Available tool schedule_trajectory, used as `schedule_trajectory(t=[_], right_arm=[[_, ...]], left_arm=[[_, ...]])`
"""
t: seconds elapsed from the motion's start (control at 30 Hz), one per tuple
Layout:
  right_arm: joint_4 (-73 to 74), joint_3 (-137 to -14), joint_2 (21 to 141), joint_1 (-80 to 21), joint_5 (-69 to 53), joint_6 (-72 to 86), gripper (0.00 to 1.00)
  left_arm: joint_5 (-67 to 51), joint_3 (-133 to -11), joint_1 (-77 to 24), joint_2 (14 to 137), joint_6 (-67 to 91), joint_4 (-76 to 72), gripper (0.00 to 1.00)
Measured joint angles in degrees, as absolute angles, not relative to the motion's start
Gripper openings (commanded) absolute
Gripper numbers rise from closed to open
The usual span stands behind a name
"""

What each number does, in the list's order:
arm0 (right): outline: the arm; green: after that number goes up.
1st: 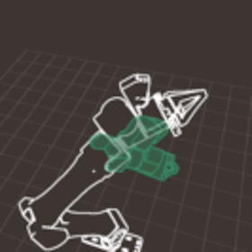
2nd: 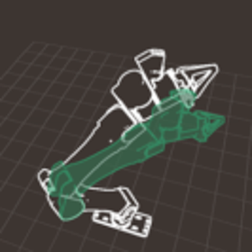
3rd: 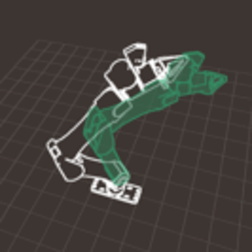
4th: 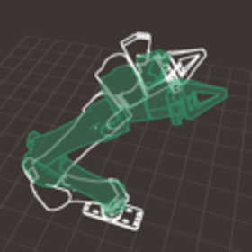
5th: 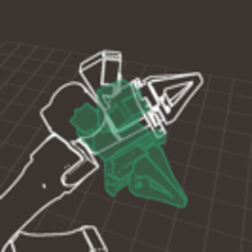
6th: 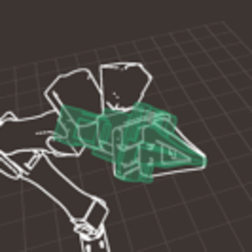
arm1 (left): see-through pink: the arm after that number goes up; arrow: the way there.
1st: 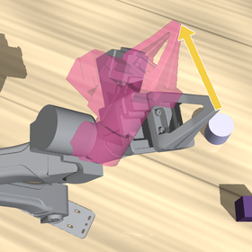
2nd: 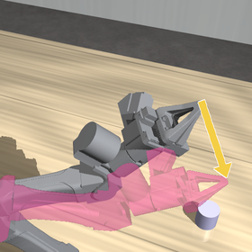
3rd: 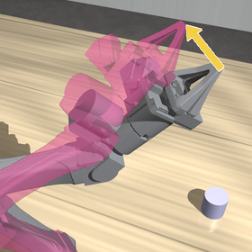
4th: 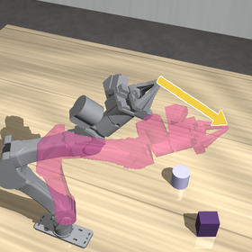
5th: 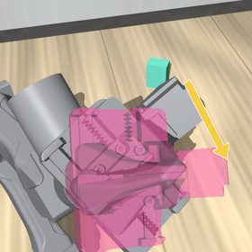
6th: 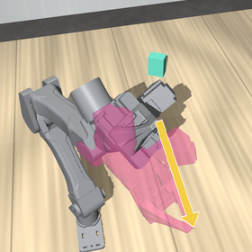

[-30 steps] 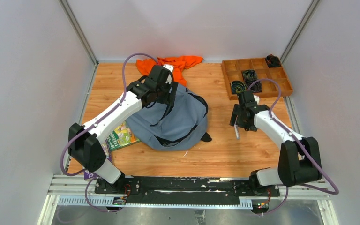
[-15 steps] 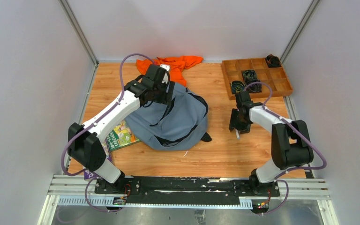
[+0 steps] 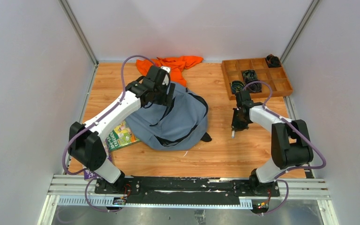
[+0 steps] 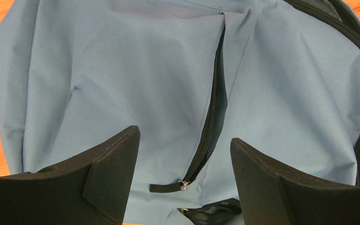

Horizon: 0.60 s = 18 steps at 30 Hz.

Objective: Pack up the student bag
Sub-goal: Pick up the stationery from the center of the board.

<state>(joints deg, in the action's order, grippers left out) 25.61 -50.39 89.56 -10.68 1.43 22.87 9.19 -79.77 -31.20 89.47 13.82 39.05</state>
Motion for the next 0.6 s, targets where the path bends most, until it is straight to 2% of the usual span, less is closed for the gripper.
schedule_trajectory(t=[0.4,0.6], right_arm=[[27.6,-49.8,81.4,-10.9,-6.4,22.7,0.0],[28.4,-51.9,79.5,-11.4,-10.1,22.8,0.0]], left_arm=[[7.2,-78.7,-31.2,90.2,13.5,38.7,0.78],[7.3,-78.4,-31.2,90.6,13.7,38.7,0.74]])
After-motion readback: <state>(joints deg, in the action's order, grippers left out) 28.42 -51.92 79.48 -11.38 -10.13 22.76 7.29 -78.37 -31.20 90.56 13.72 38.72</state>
